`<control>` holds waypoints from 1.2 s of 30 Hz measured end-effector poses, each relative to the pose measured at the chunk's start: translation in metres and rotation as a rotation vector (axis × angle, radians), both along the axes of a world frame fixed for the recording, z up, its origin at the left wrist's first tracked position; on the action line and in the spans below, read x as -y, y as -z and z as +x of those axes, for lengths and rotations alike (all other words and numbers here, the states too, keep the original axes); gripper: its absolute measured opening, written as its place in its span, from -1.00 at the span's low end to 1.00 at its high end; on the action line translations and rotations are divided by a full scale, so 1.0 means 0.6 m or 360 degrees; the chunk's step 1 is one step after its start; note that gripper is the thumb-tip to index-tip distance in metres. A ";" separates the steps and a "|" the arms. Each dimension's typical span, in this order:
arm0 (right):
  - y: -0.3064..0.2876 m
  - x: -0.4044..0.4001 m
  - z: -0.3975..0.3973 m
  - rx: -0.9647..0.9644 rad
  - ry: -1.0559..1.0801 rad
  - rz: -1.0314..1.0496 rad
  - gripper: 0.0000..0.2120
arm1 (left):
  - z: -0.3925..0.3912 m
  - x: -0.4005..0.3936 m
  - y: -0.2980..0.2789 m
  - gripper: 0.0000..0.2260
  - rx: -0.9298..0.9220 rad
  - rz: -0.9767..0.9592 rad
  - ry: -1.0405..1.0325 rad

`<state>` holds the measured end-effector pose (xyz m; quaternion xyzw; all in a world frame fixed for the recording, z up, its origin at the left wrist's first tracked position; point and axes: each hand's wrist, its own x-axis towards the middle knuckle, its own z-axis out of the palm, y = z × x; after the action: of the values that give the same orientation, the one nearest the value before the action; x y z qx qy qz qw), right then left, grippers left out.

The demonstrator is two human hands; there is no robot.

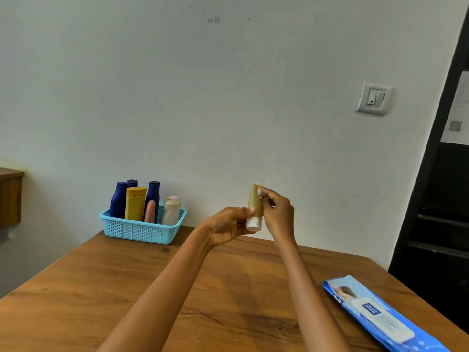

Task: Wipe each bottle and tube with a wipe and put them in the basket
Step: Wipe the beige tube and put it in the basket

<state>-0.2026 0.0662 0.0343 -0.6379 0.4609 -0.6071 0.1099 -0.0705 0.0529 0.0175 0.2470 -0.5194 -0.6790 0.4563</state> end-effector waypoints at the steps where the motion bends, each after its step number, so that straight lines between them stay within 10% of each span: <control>1: 0.001 0.001 0.005 -0.0038 0.0004 -0.0016 -0.69 | 0.005 0.002 -0.001 -0.77 -0.0016 0.0009 -0.0013; 8: 0.009 0.008 0.006 -0.0205 0.0080 0.0046 -0.75 | 0.026 0.007 0.000 -0.75 -0.0037 0.0141 -0.0190; 14: 0.000 0.009 -0.008 0.0343 0.0001 -0.0049 -0.72 | 0.016 -0.001 0.004 -0.79 0.0098 0.0153 0.0034; 25: 0.027 0.013 0.005 -0.0389 -0.0201 -0.0194 -0.73 | 0.024 0.016 0.002 -0.82 0.0053 0.0120 -0.0239; 36: 0.031 0.014 -0.027 -0.0272 -0.0396 0.0055 -0.80 | 0.020 0.021 0.010 -0.73 0.0102 0.0180 -0.0305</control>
<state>-0.2190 0.0579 0.0155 -0.7375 0.3965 -0.5242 0.1556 -0.0586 0.0401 0.0115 0.3425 -0.4686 -0.6522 0.4876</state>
